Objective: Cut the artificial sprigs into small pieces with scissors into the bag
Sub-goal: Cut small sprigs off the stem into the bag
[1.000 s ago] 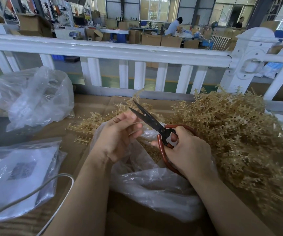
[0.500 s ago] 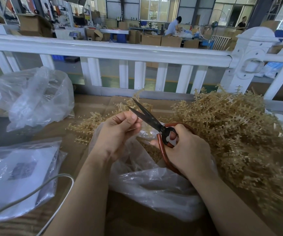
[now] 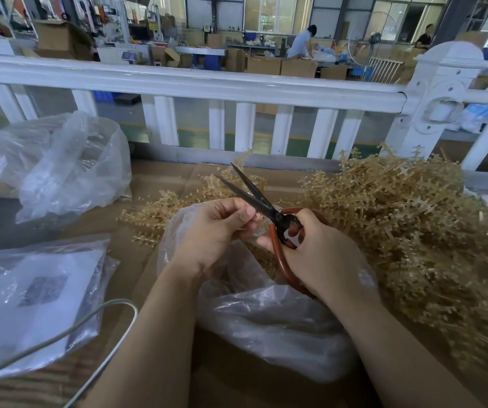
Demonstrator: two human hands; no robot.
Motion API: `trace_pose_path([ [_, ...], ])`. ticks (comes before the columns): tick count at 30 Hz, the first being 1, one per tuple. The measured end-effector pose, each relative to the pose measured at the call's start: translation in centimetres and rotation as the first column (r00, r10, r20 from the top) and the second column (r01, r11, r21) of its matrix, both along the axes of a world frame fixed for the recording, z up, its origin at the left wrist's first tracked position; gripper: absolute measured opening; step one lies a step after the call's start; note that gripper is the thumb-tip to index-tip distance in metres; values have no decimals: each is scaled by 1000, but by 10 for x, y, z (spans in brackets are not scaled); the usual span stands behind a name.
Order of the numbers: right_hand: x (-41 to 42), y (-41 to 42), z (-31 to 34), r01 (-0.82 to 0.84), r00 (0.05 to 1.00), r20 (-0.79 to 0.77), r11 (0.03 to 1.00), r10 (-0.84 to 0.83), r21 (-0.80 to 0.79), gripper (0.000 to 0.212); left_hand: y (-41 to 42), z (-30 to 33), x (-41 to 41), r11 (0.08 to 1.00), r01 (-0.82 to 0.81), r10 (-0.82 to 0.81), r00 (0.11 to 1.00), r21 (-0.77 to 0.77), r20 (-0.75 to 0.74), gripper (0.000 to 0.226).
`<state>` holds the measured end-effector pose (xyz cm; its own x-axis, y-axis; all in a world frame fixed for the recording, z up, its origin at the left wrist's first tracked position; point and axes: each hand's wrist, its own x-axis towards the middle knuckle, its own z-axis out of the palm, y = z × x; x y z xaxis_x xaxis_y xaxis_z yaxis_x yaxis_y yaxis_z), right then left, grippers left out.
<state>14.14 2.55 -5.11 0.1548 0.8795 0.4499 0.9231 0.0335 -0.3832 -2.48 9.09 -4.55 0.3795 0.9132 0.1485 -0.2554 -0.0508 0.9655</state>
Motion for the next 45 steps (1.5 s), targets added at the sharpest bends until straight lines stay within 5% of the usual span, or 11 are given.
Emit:
trace_pose_path([
  [16, 5, -9, -8, 59, 992, -111, 996, -66, -67, 52, -2, 3, -2, 999, -24, 25, 999, -22, 37, 21],
  [26, 3, -14, -3, 53, 989, -137, 997, -61, -63, 67, -1, 5, -5, 999, -30, 29, 999, 38, 30, 22],
  [45, 8, -11, -13, 91, 993, 77, 995, -93, 31, 65, -1, 3, -8, 999, 16, -19, 996, 28, 87, 14],
])
